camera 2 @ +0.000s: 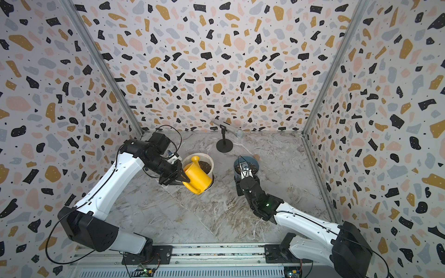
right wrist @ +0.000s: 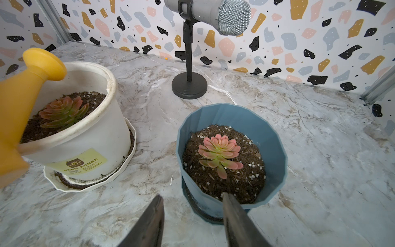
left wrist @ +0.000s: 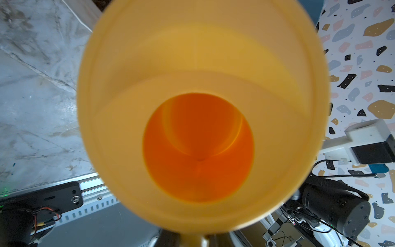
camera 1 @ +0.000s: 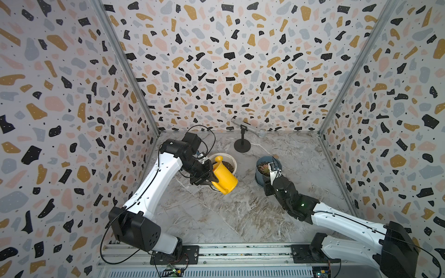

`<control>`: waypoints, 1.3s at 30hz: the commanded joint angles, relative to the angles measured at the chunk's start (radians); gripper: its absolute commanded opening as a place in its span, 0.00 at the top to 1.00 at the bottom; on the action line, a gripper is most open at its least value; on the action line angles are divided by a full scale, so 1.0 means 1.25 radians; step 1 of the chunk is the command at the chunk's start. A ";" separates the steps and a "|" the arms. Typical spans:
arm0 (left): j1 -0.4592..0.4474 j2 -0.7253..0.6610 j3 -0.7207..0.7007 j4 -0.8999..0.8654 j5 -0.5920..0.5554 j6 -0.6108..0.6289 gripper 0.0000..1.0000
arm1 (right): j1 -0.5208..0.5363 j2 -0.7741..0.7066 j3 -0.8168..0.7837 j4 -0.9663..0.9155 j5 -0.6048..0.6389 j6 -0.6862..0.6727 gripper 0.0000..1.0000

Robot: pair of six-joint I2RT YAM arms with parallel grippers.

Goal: Water the succulent around the soil edge
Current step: Water the soil of the potted plant with water.

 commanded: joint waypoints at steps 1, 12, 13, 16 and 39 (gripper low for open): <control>0.017 -0.018 -0.017 0.036 -0.012 0.008 1.00 | -0.002 -0.017 0.004 -0.008 -0.002 -0.003 0.51; 0.040 -0.063 -0.061 0.037 -0.043 0.018 1.00 | -0.001 -0.018 0.004 -0.011 -0.009 -0.005 0.52; 0.041 -0.067 -0.067 0.040 -0.043 0.016 1.00 | -0.002 -0.018 0.005 -0.011 -0.009 -0.006 0.52; 0.041 -0.081 -0.084 0.049 -0.047 0.008 1.00 | -0.001 -0.020 0.005 -0.012 -0.010 -0.006 0.52; 0.041 -0.204 -0.199 0.004 -0.075 0.037 1.00 | -0.001 -0.027 0.004 -0.014 -0.017 -0.009 0.53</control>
